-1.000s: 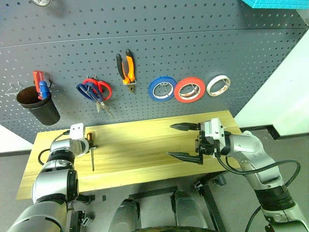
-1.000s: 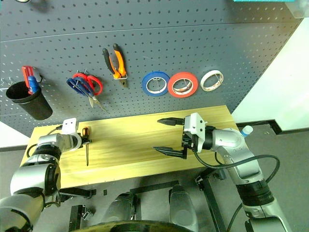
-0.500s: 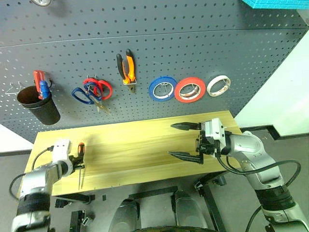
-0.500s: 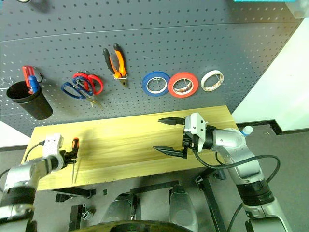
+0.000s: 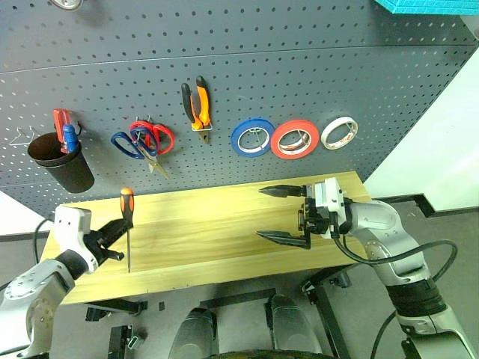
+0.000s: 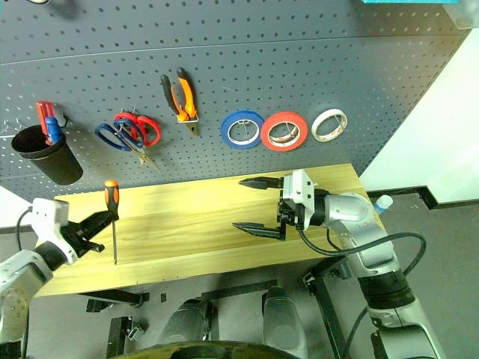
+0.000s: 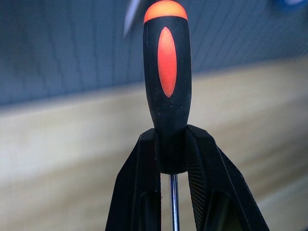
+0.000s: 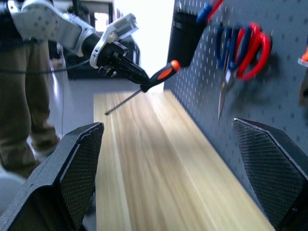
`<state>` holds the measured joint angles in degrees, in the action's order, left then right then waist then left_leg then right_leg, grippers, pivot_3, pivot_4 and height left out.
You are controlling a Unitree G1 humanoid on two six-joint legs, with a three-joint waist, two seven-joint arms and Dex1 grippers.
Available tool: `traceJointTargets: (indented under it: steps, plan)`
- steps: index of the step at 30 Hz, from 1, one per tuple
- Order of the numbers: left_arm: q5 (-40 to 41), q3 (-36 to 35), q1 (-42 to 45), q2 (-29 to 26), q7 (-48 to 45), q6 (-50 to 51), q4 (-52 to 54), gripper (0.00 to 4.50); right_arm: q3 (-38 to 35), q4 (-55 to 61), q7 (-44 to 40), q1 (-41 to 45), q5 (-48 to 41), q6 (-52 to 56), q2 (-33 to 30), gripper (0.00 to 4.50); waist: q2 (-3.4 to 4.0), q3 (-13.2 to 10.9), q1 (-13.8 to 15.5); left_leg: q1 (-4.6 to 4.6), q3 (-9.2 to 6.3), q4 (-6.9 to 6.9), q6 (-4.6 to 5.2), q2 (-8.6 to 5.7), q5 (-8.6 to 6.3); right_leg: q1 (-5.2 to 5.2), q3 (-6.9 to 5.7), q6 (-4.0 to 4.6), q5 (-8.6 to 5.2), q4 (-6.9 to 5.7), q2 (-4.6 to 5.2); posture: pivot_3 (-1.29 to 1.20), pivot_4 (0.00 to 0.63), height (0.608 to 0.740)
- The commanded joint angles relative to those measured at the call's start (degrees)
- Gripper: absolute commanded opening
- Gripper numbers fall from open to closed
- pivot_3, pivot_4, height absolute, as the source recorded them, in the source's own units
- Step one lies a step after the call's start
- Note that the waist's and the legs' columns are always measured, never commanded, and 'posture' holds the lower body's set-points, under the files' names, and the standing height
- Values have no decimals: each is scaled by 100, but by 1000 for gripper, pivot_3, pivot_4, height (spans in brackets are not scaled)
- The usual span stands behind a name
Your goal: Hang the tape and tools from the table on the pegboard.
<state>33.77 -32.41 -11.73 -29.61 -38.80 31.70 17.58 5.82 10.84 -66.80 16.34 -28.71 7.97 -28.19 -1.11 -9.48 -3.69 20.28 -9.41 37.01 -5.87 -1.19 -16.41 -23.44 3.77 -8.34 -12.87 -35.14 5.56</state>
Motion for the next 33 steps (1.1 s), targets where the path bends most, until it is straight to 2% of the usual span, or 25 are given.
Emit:
traceJointTargets:
  steps: [1, 5, 13, 21, 26, 33]
  plan:
    - [387, -409, 18, -33, -185, -391, 210, 397, -351, 222, 156, 249, -551, 164, 146, 4500, 0, 0, -5, 0, 0, 1, 0, 0, 0, 2, 0, 0, 0, 1, 0, -47, 83, 738]
    - [721, -593, 230, -148, -157, -419, 219, 397, -616, 393, 294, 379, -1159, 439, 317, 4500, 0, 0, 14, 1, -1, 1, 0, 0, 0, 2, -1, 1, 0, 1, 0, -52, 82, 738]
    - [1698, -1169, 702, -382, -70, -496, 496, 397, -575, 515, 256, 312, -1173, 442, 249, 4500, -1, 1, -15, 1, 0, 0, 1, 0, 0, 1, 0, 1, 0, 1, 0, -55, 81, 738]
    - [2359, -1859, 1236, -933, 39, -592, 300, 397, -472, 411, 259, 316, -998, 384, 247, 4500, 0, 0, -25, 1, 0, 0, 1, 0, 0, 1, 0, 0, 1, 1, 0, -51, 80, 738]
    - [2116, -2166, 1724, -1408, 269, -855, -348, 397, -434, 381, 265, 327, -925, 368, 280, 4500, 0, 0, -24, 0, 1, 0, 1, 0, 0, 1, 0, 1, 0, 0, 0, -38, 78, 738]
    - [1304, -2043, 2374, -1907, 24, -1818, -1421, 397, -396, 307, 202, 320, -832, 305, 314, 4500, 0, 0, -24, 1, 1, -2, 1, 0, 0, 0, 0, 0, 1, 1, -1, -33, 78, 738]
